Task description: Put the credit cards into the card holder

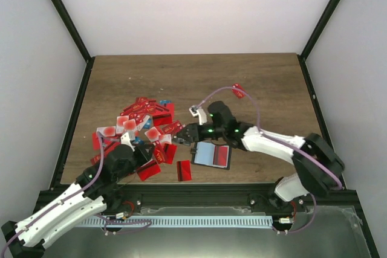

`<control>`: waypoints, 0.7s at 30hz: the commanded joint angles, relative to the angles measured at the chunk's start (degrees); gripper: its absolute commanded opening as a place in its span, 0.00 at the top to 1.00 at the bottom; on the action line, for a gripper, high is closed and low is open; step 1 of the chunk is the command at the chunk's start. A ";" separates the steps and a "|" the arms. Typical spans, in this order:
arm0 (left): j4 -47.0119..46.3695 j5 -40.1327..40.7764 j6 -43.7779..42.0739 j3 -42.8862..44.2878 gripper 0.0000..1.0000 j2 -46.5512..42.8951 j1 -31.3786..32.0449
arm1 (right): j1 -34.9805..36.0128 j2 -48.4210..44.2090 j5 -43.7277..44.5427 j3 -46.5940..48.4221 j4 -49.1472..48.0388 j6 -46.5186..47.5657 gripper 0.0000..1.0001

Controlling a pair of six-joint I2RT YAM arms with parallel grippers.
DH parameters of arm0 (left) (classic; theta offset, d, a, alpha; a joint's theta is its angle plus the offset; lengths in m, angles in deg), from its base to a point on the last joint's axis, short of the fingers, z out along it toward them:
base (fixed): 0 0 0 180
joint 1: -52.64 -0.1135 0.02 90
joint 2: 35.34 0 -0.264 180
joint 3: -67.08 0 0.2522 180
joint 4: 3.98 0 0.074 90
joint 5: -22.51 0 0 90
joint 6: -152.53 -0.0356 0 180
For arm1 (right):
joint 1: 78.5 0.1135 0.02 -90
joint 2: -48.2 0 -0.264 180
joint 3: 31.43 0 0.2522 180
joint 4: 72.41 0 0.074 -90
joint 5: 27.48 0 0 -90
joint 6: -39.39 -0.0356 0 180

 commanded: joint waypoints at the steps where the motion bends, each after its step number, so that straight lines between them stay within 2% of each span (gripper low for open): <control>1: -14.88 -5.24 -9.53 1.16 0.96 3.05 0.05 | -4.00 -8.57 -5.32 -7.36 -2.82 0.15 0.50; 4: -24.48 -10.13 -12.89 1.39 0.96 6.30 0.07 | -5.61 -15.14 -8.45 -12.22 -3.54 -0.31 0.33; 8: -33.42 -16.23 -16.18 2.63 0.96 11.07 -0.04 | -6.79 -21.11 -12.37 -16.43 -5.23 -1.97 0.27; 14: -43.36 -25.84 -17.70 4.12 0.96 15.55 0.06 | -7.10 -24.68 -18.48 -18.14 -9.60 -3.68 0.30; 21: -48.06 -29.59 -16.90 4.13 0.96 17.26 0.06 | -7.09 -25.53 -22.72 -18.53 -14.85 -6.71 0.47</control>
